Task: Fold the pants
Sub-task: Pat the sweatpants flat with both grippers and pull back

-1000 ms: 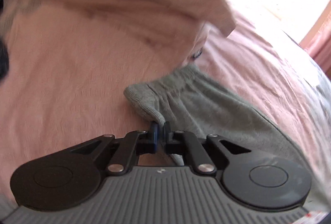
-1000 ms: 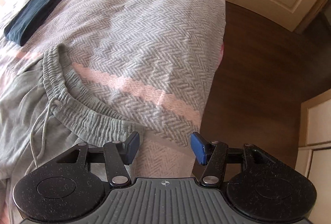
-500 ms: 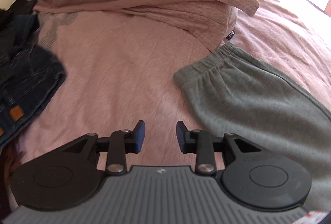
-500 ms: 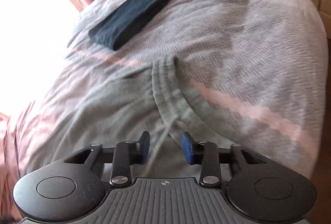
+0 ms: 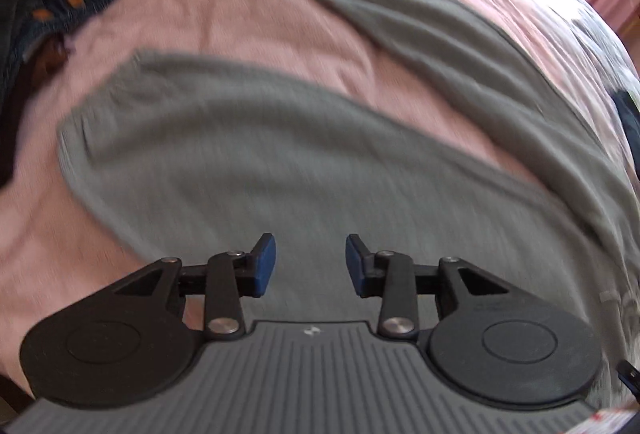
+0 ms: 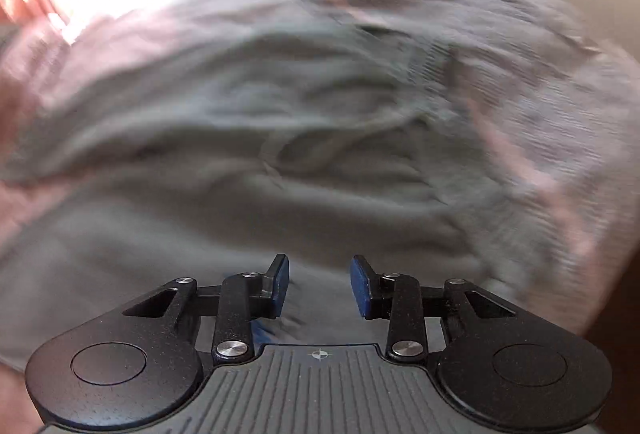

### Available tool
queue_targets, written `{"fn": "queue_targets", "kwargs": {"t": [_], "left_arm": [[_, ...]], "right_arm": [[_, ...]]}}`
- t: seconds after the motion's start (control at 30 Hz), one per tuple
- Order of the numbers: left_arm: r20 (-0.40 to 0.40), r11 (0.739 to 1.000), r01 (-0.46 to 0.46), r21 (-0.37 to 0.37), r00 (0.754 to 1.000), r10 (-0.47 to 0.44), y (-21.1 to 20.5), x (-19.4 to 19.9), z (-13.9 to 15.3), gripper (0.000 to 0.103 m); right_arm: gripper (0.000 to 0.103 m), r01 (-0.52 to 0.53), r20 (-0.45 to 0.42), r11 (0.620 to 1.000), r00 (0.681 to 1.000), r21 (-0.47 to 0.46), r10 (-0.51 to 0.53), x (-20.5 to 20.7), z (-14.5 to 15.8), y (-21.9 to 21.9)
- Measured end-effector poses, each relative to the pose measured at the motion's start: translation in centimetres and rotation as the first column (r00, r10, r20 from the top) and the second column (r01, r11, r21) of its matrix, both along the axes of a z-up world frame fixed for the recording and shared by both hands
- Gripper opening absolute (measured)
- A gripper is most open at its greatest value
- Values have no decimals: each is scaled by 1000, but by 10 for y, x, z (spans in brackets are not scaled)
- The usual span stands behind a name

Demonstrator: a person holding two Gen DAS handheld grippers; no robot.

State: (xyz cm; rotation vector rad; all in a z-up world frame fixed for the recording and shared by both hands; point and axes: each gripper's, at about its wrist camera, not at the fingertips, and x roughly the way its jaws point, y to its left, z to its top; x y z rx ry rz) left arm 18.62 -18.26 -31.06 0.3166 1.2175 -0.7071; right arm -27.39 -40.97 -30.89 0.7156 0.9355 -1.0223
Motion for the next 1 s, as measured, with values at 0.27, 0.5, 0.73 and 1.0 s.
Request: {"fn": "queue_targets", "kwargs": {"t": [0.27,0.5,0.73,1.0], "left_arm": [[-22,968,161,193,987,-160,26,-115,-22,40],[26,968,196,154,979,-202,49,-186,52,49],[147,968,246,43,957,-250,59,-243,148,61],[224,968,251,8,943,-246,94,-286,215,68]], "right_arm": [[34,-187,-55,969,979,163,198,-32,-1,48],[54,-214,57,969,976,121,209,-64,81,73],[56,-273,101,960,959,68,266,-84,152,100],[57,-368,152,930,920,11,362,-92,212,137]]}}
